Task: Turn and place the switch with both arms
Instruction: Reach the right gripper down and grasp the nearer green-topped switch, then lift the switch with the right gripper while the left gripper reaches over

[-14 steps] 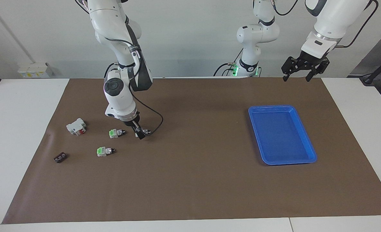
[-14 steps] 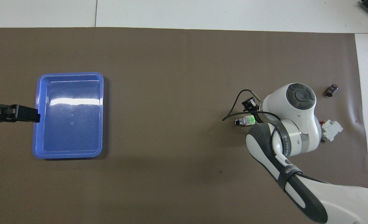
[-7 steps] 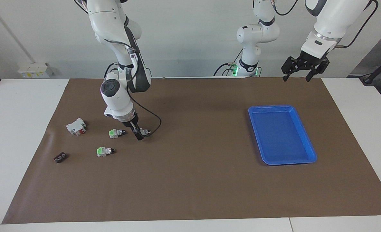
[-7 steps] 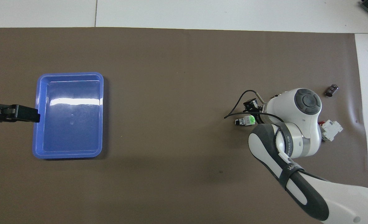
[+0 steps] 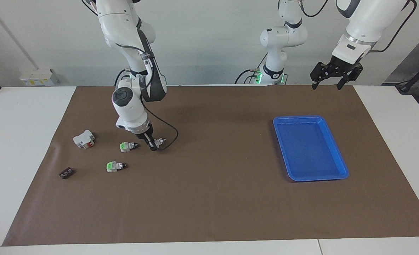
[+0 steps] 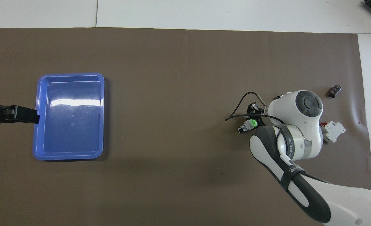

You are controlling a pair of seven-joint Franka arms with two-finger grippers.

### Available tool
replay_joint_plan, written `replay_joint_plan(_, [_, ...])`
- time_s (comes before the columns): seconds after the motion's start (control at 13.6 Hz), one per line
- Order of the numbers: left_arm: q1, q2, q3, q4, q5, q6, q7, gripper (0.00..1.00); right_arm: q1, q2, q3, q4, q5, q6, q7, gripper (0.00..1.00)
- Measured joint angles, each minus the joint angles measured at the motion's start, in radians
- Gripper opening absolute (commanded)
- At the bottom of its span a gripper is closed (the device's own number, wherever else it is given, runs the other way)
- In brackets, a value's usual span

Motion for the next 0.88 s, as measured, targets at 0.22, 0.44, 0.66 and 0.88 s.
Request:
replay_joint_plan(0.22, [0.000,0.000,0.000,0.000,0.000,0.000,0.000,1.00,-0.002,-0.003,-0.001,0.069,0.175,-0.073,-0.022,0.00])
replay_joint_plan(0.44, [0.000,-0.001,0.000,0.000,0.000,0.000,0.000,1.00,-0.003,-0.029,0.000,0.184,0.316,-0.201,-0.027,0.00])
replay_joint_plan(0.66, [-0.002,-0.008,-0.011,0.000,0.000,0.002,0.001,1.00,0.003,-0.043,0.006,0.279,0.563,-0.252,0.010,0.00])
replay_joint_plan(0.88, [-0.002,-0.011,-0.021,0.000,-0.007,0.005,0.001,1.00,0.077,-0.042,0.009,0.351,0.749,-0.233,0.103,0.00])
